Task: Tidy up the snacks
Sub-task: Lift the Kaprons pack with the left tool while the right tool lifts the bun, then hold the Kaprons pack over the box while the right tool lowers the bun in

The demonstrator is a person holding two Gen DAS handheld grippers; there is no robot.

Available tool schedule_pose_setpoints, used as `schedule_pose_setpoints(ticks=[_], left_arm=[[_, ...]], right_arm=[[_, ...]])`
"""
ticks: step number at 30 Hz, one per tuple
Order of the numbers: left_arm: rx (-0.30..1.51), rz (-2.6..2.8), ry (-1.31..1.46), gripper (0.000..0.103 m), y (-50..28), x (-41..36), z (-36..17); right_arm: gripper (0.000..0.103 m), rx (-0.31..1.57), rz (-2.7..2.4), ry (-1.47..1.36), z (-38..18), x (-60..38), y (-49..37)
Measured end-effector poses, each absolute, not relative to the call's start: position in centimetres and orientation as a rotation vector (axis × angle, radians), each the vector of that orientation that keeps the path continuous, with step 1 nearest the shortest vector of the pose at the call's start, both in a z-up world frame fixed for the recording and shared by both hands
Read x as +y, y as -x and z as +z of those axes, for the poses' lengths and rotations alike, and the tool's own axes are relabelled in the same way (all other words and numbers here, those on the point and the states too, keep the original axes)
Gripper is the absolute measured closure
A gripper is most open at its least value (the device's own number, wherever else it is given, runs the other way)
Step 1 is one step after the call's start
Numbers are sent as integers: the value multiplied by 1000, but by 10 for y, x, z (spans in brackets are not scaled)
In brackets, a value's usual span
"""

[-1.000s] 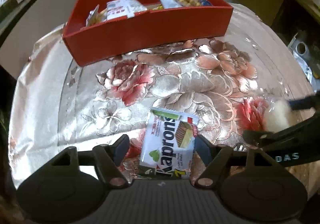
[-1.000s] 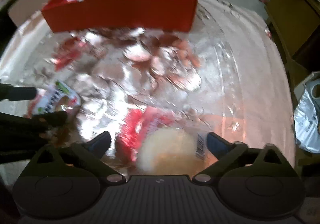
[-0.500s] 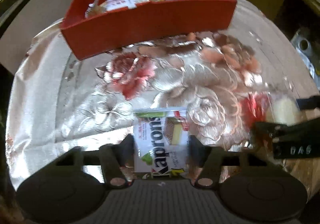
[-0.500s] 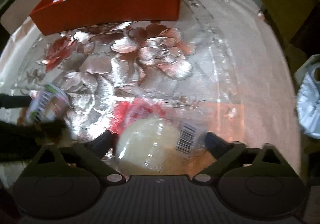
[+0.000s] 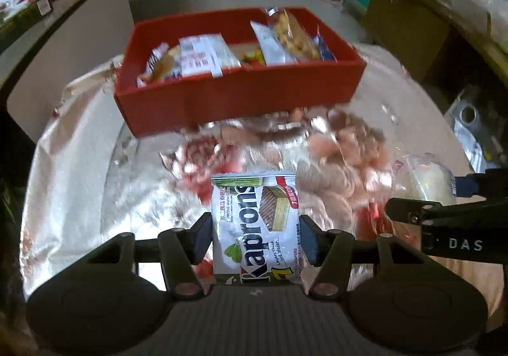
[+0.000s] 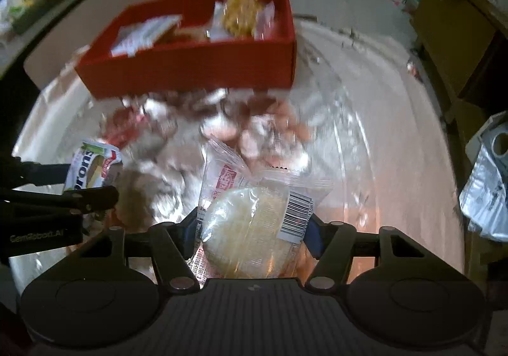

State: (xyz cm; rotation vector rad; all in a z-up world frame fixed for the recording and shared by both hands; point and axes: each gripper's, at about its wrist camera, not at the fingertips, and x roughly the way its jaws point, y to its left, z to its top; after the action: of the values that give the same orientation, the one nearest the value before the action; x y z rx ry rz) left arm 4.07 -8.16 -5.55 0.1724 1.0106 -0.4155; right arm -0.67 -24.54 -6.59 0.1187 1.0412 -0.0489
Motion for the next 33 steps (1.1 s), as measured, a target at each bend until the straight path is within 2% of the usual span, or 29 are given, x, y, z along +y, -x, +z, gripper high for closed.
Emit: schedule_pose_setpoints(ticks=[18, 33], left_arm=[[832, -372, -138, 53, -62, -87, -8], [744, -318, -144, 53, -92, -95, 8]], right_arm=[[33, 857, -26, -97, -13, -242, -19], [33, 776, -17, -98, 10, -243, -51]])
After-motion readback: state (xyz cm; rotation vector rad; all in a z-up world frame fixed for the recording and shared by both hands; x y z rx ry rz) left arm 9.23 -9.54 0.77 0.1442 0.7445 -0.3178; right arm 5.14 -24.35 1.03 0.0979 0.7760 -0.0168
